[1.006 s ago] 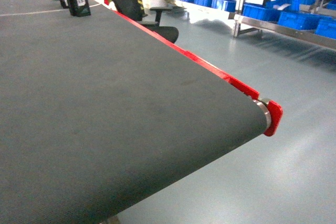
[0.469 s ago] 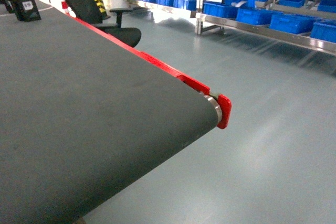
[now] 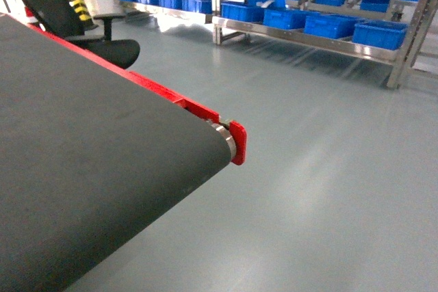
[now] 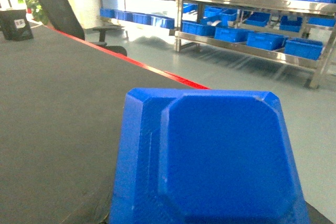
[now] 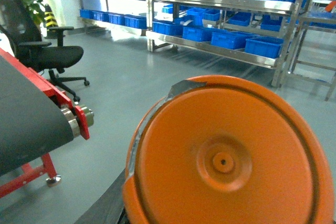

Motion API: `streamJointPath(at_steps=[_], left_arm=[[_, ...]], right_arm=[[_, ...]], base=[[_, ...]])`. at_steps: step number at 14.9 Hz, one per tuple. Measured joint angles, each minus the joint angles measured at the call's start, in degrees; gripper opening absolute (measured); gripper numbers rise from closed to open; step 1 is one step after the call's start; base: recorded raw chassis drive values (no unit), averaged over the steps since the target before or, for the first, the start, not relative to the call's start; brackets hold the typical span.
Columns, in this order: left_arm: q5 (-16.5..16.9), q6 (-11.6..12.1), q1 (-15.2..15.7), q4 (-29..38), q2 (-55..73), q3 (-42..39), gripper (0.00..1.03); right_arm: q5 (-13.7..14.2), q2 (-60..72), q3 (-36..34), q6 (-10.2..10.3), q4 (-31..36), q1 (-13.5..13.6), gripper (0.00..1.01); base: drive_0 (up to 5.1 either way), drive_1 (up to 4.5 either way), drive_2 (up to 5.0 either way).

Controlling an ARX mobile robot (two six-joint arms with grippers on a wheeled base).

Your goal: Sort blue parts and orange caps into right shelf containers

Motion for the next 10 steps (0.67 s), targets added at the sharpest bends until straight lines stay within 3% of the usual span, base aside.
streamJointPath(at_steps=[10], left_arm=[[0.00,0.00,0.00,0.00,0.00,0.00,0.43]], right_arm=[[0.00,0.00,0.00,0.00,0.00,0.00,0.45]], base=[[-1.6,-1.64,-1.6]])
